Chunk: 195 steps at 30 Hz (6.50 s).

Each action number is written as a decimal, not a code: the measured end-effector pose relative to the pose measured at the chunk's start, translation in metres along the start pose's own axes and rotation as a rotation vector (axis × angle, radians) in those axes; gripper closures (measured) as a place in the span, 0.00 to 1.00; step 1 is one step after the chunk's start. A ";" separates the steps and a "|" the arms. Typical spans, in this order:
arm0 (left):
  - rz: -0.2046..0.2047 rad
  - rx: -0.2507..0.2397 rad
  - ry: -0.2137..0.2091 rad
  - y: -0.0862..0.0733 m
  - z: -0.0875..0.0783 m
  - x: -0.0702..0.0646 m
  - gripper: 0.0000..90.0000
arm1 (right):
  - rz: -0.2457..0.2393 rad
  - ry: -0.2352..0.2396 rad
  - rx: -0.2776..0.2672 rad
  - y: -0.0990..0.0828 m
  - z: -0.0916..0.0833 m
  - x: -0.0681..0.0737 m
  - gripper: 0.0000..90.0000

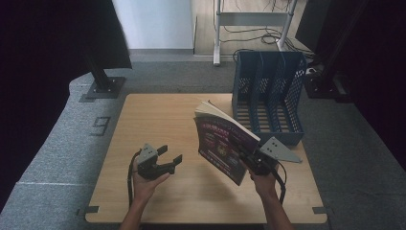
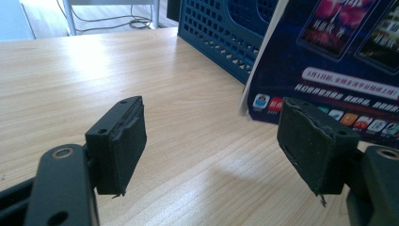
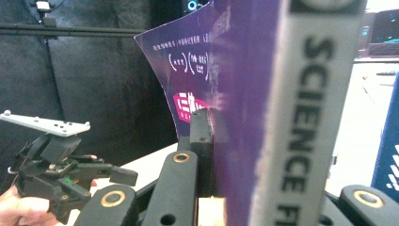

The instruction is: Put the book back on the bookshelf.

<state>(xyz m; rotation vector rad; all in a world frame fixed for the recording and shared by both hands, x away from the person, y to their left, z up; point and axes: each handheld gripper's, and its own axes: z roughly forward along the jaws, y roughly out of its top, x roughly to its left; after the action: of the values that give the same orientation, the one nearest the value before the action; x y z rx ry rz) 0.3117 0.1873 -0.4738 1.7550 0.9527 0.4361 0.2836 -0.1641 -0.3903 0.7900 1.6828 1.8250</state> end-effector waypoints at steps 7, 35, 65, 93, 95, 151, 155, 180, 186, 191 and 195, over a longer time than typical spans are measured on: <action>0.005 0.008 -0.001 -0.001 0.001 -0.001 0.27 | 0.009 -0.038 -0.028 0.006 -0.010 -0.008 0.91; -0.001 0.012 0.000 -0.001 0.001 0.001 0.27 | 0.017 -0.123 -0.069 0.012 -0.026 -0.025 0.91; -0.025 0.019 0.009 -0.003 0.003 0.007 0.27 | 0.003 -0.177 -0.064 0.041 -0.019 -0.048 0.91; -0.030 0.033 0.010 -0.005 0.006 0.009 0.27 | -0.023 -0.290 -0.070 0.058 -0.007 -0.073 0.91; -0.032 0.033 0.011 -0.005 0.005 0.009 0.27 | -0.030 -0.304 -0.070 0.060 -0.006 -0.074 0.91; -0.049 0.053 0.004 -0.009 0.009 0.013 0.27 | -0.021 -0.552 -0.032 0.038 0.060 -0.142 0.91; -0.049 0.057 0.001 -0.010 0.010 0.013 0.27 | -0.023 -0.569 -0.029 0.037 0.066 -0.145 0.91; -0.069 0.048 -0.003 -0.010 0.008 0.018 0.28 | -0.008 -0.573 -0.018 0.031 0.093 -0.162 0.91; -0.069 0.050 -0.004 -0.011 0.008 0.018 0.28 | -0.012 -0.580 -0.012 0.032 0.099 -0.165 0.91; -0.071 0.050 -0.003 -0.011 0.008 0.019 0.28 | -0.014 -0.585 -0.009 0.030 0.104 -0.167 0.91; -0.072 0.049 -0.003 -0.011 0.007 0.019 0.28 | -0.024 -0.588 -0.002 0.030 0.108 -0.168 0.91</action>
<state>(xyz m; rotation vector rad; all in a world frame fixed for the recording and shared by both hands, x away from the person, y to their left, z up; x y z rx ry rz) 0.3244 0.1993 -0.4896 1.7586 1.0289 0.3669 0.4778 -0.2137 -0.3659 1.1610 1.2953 1.3878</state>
